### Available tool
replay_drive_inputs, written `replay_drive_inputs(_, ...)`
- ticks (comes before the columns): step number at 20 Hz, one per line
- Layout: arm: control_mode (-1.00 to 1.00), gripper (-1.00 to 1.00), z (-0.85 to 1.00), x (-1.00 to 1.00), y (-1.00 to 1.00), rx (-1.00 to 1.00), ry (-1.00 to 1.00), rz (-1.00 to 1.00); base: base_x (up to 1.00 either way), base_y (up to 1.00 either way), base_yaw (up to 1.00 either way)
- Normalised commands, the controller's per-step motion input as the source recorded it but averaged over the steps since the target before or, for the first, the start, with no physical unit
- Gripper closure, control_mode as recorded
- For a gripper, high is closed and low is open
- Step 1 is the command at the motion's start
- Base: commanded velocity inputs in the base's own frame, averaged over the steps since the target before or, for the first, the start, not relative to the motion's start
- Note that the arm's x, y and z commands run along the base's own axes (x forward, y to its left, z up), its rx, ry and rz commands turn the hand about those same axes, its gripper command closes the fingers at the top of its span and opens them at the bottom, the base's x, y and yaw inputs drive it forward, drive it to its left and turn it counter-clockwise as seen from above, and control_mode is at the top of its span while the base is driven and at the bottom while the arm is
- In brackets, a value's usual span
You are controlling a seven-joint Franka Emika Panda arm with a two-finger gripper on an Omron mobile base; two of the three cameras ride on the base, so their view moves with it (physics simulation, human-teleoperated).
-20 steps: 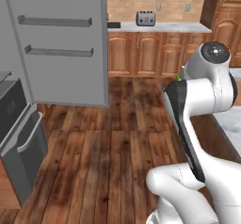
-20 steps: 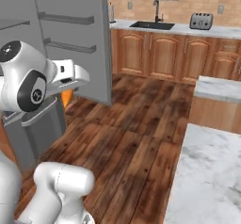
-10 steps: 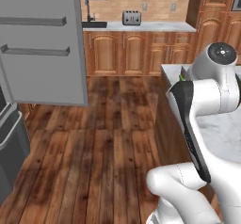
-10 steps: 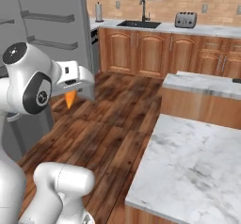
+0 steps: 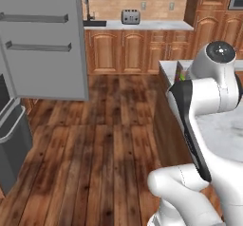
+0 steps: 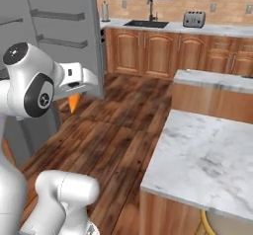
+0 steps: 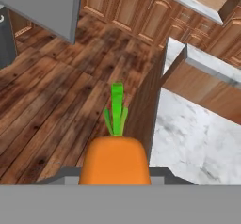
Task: Place the cold items (carrot and sweet potato) from the fridge in one tupperware on the dining counter. Place the warm items (kebab skewer and hot dog) in the stove area in another tupperware.
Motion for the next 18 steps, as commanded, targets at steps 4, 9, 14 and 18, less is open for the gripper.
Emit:
replay_drive_inputs(4, 1.00, 1.00, 0.00, 0.00, 0.00, 0.00, 0.00, 0.00, -1.00, -0.03, 0.00)
replay_drive_inputs(9, 1.00, 1.00, 0.00, 0.00, 0.00, 0.00, 0.00, 0.00, -1.00, -0.88, -0.03)
replay_drive_inputs(14, 1.00, 1.00, 0.00, 0.00, 0.00, 0.00, 0.00, 0.00, -0.62, -1.00, -0.09)
replay_drive_inputs(18, 1.00, 1.00, 0.00, 0.00, 0.00, 0.00, 0.00, 0.00, -0.09, -1.00, -0.14)
